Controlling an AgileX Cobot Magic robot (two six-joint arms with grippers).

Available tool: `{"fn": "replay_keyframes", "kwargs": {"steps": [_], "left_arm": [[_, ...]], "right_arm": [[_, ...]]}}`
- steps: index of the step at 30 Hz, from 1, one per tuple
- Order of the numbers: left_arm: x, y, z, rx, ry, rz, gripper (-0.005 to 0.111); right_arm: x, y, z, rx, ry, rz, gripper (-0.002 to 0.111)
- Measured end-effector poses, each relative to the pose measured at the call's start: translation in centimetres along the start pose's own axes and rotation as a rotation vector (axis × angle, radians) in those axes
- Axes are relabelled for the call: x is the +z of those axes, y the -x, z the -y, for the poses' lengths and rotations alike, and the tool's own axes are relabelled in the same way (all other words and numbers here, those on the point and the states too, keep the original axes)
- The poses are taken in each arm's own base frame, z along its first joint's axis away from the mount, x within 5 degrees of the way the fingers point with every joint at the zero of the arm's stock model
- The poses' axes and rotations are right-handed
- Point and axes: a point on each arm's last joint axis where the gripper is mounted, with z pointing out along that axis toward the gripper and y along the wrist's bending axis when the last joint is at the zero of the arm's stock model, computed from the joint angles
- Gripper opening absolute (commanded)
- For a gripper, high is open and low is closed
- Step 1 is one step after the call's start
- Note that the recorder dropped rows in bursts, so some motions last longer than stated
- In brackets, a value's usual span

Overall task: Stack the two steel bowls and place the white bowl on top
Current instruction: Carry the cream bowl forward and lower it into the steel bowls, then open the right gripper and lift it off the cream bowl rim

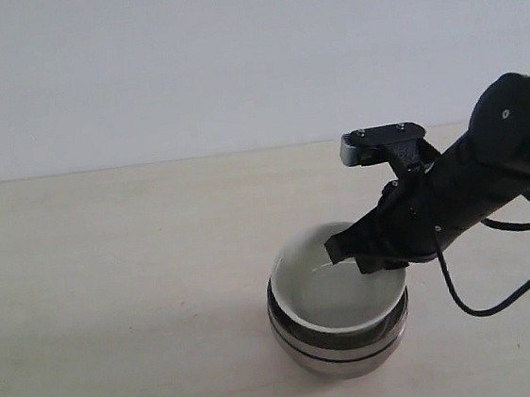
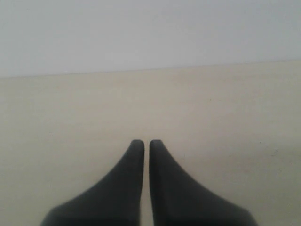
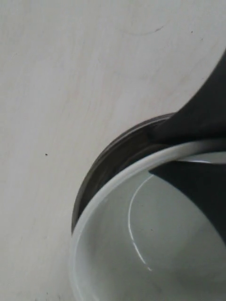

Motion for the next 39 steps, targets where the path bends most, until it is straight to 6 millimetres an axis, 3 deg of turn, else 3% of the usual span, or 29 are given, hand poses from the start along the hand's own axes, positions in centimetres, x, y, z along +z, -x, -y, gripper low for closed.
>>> {"fn": "replay_keyframes", "kwargs": {"steps": [18,27,39], "left_arm": [[0.0,0.0,0.0,0.000,0.000,0.000,0.004],[0.0,0.0,0.0,0.000,0.000,0.000,0.004],[0.0,0.0,0.0,0.000,0.000,0.000,0.004]], "right_arm": [[1.1,-0.3,0.2,-0.021,0.007,-0.049,0.001],[1.1,-0.1,0.2,-0.020,0.004,-0.033,0.043],[0.3,1.1,-0.2,-0.055,0.015,0.001,0.043]]}}
